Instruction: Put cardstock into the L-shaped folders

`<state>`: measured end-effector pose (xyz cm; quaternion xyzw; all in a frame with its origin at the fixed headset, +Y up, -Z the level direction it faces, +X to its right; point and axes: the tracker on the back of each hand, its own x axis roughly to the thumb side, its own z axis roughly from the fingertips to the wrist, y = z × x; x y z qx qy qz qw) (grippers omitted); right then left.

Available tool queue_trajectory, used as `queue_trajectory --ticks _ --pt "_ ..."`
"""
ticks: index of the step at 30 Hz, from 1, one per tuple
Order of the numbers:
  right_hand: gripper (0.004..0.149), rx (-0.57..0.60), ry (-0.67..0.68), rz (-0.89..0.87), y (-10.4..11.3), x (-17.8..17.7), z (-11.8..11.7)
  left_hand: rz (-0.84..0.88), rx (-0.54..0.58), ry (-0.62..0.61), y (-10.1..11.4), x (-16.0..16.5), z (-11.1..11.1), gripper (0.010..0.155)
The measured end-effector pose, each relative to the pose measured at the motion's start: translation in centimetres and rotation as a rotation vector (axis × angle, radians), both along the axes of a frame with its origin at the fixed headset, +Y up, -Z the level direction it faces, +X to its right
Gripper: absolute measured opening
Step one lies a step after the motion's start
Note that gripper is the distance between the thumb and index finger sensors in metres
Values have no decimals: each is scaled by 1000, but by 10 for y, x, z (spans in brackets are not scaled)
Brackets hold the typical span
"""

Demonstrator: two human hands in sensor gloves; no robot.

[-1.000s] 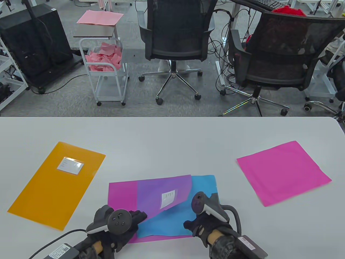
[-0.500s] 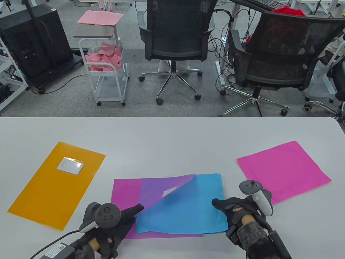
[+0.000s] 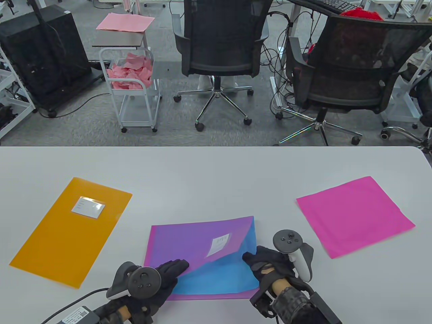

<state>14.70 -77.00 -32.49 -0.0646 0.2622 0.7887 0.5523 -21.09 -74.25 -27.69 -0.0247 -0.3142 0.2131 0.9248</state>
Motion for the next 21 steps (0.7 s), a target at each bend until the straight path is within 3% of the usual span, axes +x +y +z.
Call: queue_trajectory --ticks 2,4,6,8,13,15,19,21 --pt "68 -144 -24 -411 -13 5 0 73 -8 19 0 -5 -3 53" --pt "76 -283 9 -617 -22 6 2 115 14 28 3 -7 -3 54" --pt "78 -298 95 -599 -26 5 2 115 50 25 7 -8 -3 53" --pt "67 -281 145 -509 -22 2 2 72 80 8 8 -7 -1 53" --pt "46 -170 -48 -253 -6 0 4 43 20 -45 1 -1 0 56" --pt "44 -143 -92 -270 -3 1 4 -43 -39 -28 -5 0 -2 68" --pt "44 -109 -78 -358 -2 7 1 -207 -44 35 -14 -10 -10 83" --pt "45 -86 -43 -428 -1 11 -3 -197 -86 78 -17 -20 -16 87"
